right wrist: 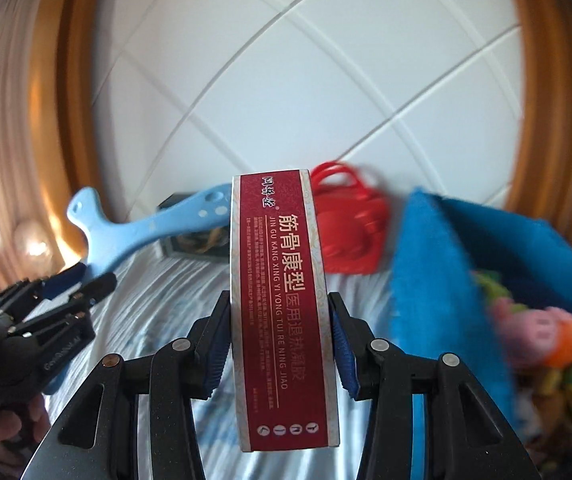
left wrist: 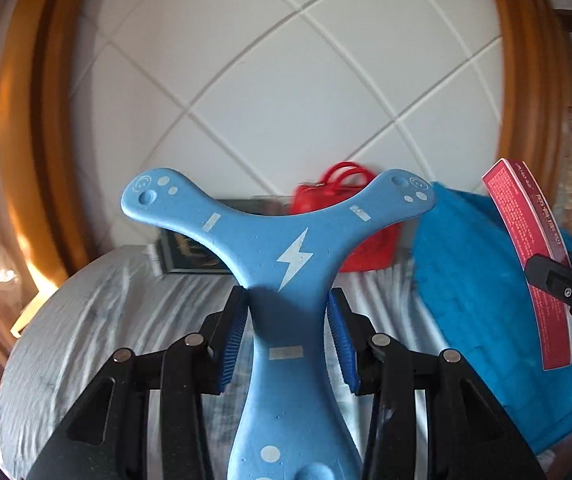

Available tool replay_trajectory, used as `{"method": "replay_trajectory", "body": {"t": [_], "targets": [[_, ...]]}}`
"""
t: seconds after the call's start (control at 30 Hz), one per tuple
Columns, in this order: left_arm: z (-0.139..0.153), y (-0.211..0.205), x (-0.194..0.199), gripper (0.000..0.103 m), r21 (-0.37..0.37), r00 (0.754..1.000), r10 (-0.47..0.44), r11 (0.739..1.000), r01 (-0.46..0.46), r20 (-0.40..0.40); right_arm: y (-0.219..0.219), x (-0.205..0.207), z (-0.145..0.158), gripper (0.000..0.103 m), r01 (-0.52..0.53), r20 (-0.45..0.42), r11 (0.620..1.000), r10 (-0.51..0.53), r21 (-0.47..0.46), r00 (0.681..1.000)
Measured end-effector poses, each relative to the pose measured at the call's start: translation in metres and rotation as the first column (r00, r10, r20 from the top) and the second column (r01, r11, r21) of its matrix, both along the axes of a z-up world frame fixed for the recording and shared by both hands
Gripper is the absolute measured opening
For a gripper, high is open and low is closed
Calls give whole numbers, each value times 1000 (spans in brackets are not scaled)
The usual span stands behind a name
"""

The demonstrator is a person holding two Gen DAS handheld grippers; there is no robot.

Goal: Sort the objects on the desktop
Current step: 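Carry the spinner toy and red box into the blue crate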

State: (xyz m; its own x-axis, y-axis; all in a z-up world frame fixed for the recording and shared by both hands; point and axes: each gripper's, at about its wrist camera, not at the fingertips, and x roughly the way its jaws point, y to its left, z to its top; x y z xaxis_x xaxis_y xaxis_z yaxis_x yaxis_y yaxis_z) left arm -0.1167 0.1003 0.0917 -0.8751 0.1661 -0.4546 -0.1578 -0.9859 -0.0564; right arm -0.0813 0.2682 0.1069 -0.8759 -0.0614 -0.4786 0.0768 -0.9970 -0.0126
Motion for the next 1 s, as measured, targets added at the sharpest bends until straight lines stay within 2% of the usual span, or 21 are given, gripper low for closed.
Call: {"method": "replay_trajectory", "body": {"t": [0.13, 0.27, 0.4, 0.53, 0.7, 0.83, 1.0], "targets": [[20, 63, 12, 40, 0, 994, -99, 995, 99, -41, 59, 31, 21, 45, 97, -57, 995, -97, -5, 994], [32, 126, 24, 40, 8, 980, -191, 981, 191, -49, 121, 51, 33, 45, 216, -88, 976, -214, 17, 973], [42, 196, 36, 40, 11, 958, -285, 958, 285, -41, 192, 61, 27, 45, 336, -72, 941, -333, 40, 940], [46, 267, 38, 40, 18, 934, -358, 934, 358, 6, 254, 61, 8, 45, 413, -24, 909, -413, 46, 911], [41, 328, 41, 40, -10, 918, -390, 920, 392, 64, 307, 69, -10, 45, 461, 22, 886, -462, 55, 886], [28, 365, 36, 40, -37, 914, -390, 917, 396, 111, 333, 69, -19, 45, 466, 54, 883, -469, 63, 882], [17, 389, 37, 40, -81, 914, -373, 918, 389, 158, 358, 59, -37, 45, 454, 89, 889, -458, 67, 884]]}}
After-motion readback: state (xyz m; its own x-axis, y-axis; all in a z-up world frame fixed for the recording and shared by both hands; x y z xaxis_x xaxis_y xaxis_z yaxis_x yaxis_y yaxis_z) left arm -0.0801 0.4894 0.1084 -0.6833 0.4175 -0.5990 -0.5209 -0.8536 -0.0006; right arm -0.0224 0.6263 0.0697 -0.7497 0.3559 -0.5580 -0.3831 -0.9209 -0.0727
